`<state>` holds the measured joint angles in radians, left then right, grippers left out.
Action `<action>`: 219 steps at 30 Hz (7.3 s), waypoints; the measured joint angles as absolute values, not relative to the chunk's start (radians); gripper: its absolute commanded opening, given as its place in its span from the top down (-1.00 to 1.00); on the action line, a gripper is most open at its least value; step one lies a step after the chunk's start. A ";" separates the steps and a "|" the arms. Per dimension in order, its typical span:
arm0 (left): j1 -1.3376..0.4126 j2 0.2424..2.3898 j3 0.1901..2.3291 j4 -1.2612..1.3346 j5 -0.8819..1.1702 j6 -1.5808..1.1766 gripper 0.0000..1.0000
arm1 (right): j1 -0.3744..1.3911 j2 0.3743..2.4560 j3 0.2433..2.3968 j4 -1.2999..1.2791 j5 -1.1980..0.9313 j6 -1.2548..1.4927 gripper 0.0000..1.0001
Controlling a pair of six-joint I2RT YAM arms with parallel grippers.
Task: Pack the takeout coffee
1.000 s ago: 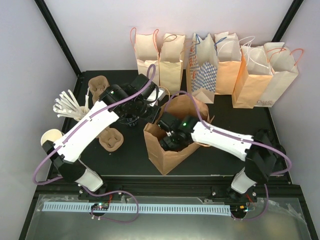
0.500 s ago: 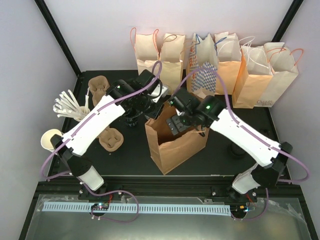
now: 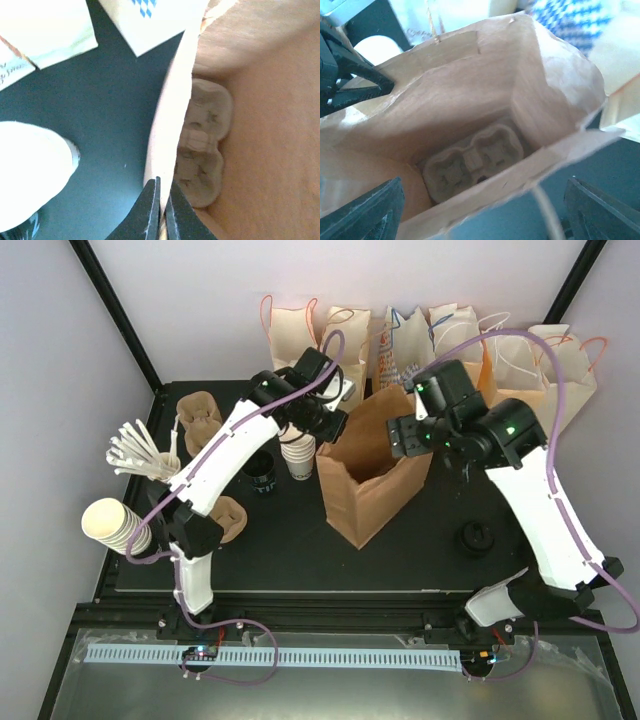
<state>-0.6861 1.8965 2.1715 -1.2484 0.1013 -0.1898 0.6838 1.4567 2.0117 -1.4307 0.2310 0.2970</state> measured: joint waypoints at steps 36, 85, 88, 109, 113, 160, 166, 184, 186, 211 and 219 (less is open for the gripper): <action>-0.317 1.482 1.873 -1.108 0.202 -0.470 -0.68 | 0.598 1.252 1.938 -1.305 0.196 0.318 -0.71; -0.257 1.905 1.934 -1.200 0.320 -0.527 0.97 | 0.598 1.056 1.698 -1.227 0.197 0.389 -0.60; -0.257 1.892 1.976 -1.230 0.297 -0.521 0.96 | 0.598 1.052 1.678 -1.212 0.183 0.389 -0.60; -0.259 1.551 1.938 -1.347 0.372 -0.500 0.87 | 0.598 0.994 1.495 -1.131 0.065 0.402 -0.63; -0.276 1.369 1.691 -1.353 0.368 -0.490 0.87 | 0.598 0.939 1.357 -1.105 0.033 0.445 -0.64; -0.800 1.364 1.073 -0.838 0.033 -0.669 0.82 | -0.085 1.195 0.783 -0.940 0.052 0.619 -0.76; -0.800 1.390 1.119 -0.849 -0.016 -0.665 0.82 | -0.093 1.230 0.767 -0.904 0.052 0.630 -0.75; -0.800 1.367 1.071 -0.784 0.049 -0.673 0.81 | -0.096 1.169 0.768 -0.914 0.103 0.635 -0.73; -0.800 1.367 1.056 -0.776 0.054 -0.675 0.81 | -0.096 1.182 0.768 -0.921 0.109 0.643 -0.70; -0.778 1.311 0.966 -0.744 0.083 -0.708 -0.01 | -0.097 1.241 0.757 -0.914 0.150 0.693 -0.45; -0.778 1.277 1.041 -0.780 0.082 -0.699 -0.08 | -0.097 1.242 0.756 -0.909 0.139 0.692 -0.26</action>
